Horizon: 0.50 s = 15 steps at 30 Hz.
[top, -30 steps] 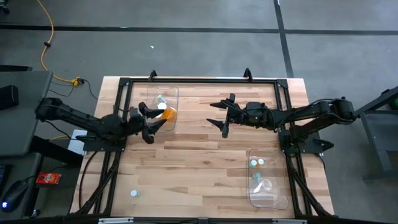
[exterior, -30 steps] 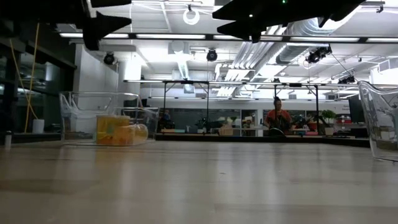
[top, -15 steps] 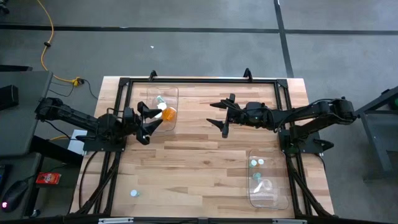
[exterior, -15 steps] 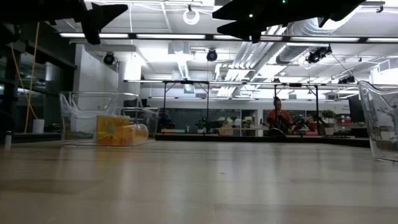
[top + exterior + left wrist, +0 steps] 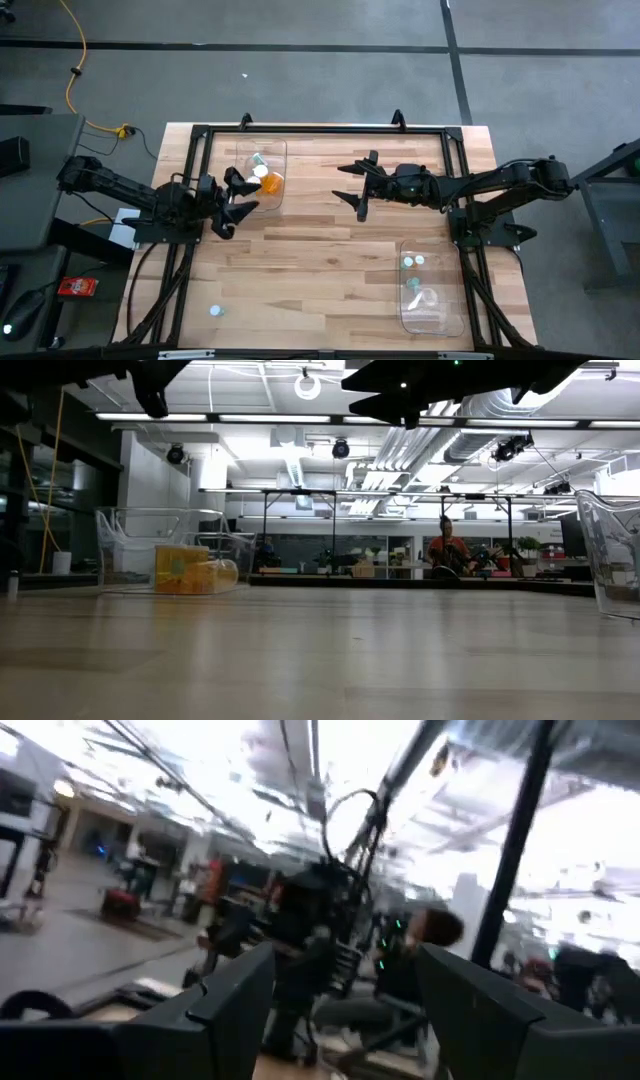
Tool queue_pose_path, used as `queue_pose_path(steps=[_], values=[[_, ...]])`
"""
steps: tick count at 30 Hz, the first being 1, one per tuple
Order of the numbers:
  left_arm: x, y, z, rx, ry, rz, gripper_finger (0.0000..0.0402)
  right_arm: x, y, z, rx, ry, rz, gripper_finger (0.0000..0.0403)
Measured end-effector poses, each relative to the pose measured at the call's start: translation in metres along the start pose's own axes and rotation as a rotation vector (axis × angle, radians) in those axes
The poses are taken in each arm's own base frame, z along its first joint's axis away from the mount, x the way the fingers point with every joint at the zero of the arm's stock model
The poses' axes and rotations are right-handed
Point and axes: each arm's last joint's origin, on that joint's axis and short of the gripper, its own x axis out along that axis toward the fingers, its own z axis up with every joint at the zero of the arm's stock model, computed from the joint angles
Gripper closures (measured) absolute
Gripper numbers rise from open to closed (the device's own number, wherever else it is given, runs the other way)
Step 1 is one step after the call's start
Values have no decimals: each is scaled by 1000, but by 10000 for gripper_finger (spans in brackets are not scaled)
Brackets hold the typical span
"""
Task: Pick and place medicine bottles into bin by pill shape (circle, oval)
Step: Put the blue tablet bottle into the right transparent bin
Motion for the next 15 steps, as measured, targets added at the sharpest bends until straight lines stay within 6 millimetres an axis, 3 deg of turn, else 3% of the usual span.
queue_pose_path(steps=[7, 15], values=[[24, -36, 7, 146, 335, 29, 177, 0, 0, -1, -2, 10, 0, 91], [30, -100, 2, 274, 808, -121, 177, 0, 0, -2, -4, 23, 1, 91]])
